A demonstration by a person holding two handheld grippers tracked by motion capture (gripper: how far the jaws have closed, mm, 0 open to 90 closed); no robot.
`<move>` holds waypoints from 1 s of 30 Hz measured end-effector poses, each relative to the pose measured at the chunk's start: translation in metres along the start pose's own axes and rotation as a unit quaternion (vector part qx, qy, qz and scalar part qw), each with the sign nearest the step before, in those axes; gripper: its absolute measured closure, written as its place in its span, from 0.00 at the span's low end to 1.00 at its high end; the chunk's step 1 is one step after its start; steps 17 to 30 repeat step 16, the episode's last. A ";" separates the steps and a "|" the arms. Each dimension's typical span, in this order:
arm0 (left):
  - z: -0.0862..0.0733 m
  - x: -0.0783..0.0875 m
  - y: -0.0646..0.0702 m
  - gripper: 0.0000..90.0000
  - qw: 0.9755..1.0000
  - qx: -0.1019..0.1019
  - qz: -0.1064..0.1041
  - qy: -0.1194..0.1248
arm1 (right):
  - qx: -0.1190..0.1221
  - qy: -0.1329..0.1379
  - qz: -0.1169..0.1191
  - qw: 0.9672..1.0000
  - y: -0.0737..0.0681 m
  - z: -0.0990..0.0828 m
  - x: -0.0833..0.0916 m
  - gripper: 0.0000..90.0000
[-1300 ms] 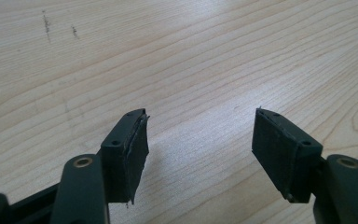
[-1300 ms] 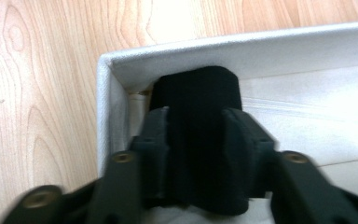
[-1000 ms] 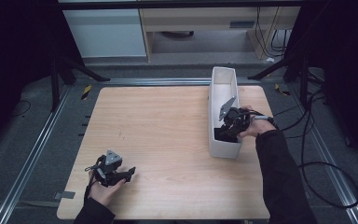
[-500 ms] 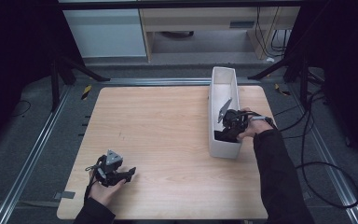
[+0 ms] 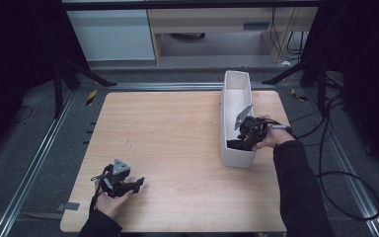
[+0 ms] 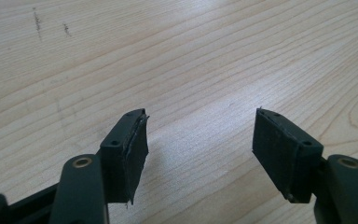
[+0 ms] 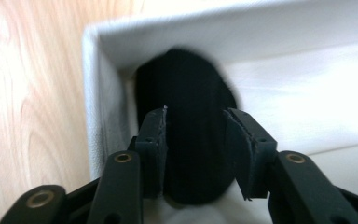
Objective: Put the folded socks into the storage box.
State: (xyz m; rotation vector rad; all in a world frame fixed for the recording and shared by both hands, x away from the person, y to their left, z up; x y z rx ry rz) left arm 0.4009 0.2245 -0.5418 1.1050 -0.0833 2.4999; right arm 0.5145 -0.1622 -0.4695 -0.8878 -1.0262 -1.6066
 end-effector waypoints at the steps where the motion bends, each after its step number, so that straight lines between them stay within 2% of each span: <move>1: 0.000 0.001 0.000 0.38 1.000 0.000 0.000 0.000 | -0.003 0.009 -0.013 1.000 0.002 0.002 0.007 0.62; 3: 0.001 0.002 0.000 0.38 1.000 0.001 0.000 0.004 | -0.018 0.022 -0.043 0.999 0.005 0.004 0.020 0.61; 6: 0.003 0.006 -0.001 0.38 1.000 0.004 -0.003 0.010 | -0.036 0.037 -0.086 0.995 0.004 0.006 0.039 0.58; 9: 0.006 0.009 -0.002 0.38 1.000 0.006 -0.005 0.018 | -0.065 0.064 -0.116 0.989 -0.005 0.010 0.058 0.53; 10: 0.007 0.010 -0.003 0.37 1.000 0.006 -0.004 0.020 | -0.080 0.079 -0.124 0.986 -0.009 0.010 0.062 0.52; 12: 0.008 0.012 -0.005 0.37 1.000 0.007 -0.004 0.021 | -0.101 0.090 -0.137 0.981 -0.017 0.009 0.068 0.48; 15: 0.009 0.015 -0.010 0.37 1.000 0.013 -0.002 0.025 | -0.143 0.112 -0.161 0.970 -0.032 0.003 0.073 0.41; 16: 0.009 0.016 -0.012 0.37 1.000 0.015 -0.001 0.027 | -0.158 0.116 -0.175 0.965 -0.036 -0.001 0.075 0.40; 30: 0.009 0.016 -0.012 0.37 1.000 0.015 -0.001 0.027 | -0.158 0.116 -0.175 0.965 -0.036 -0.001 0.075 0.40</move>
Point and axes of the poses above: each handheld gripper's, and its own axes: x roughly backward along the jaws, z roughly out of its top, y roughly to its right, the point moved 8 cm from there along -x, roughly forward along the jaws, and after that the axes turned 10 degrees about x, right-handed, at the moved point
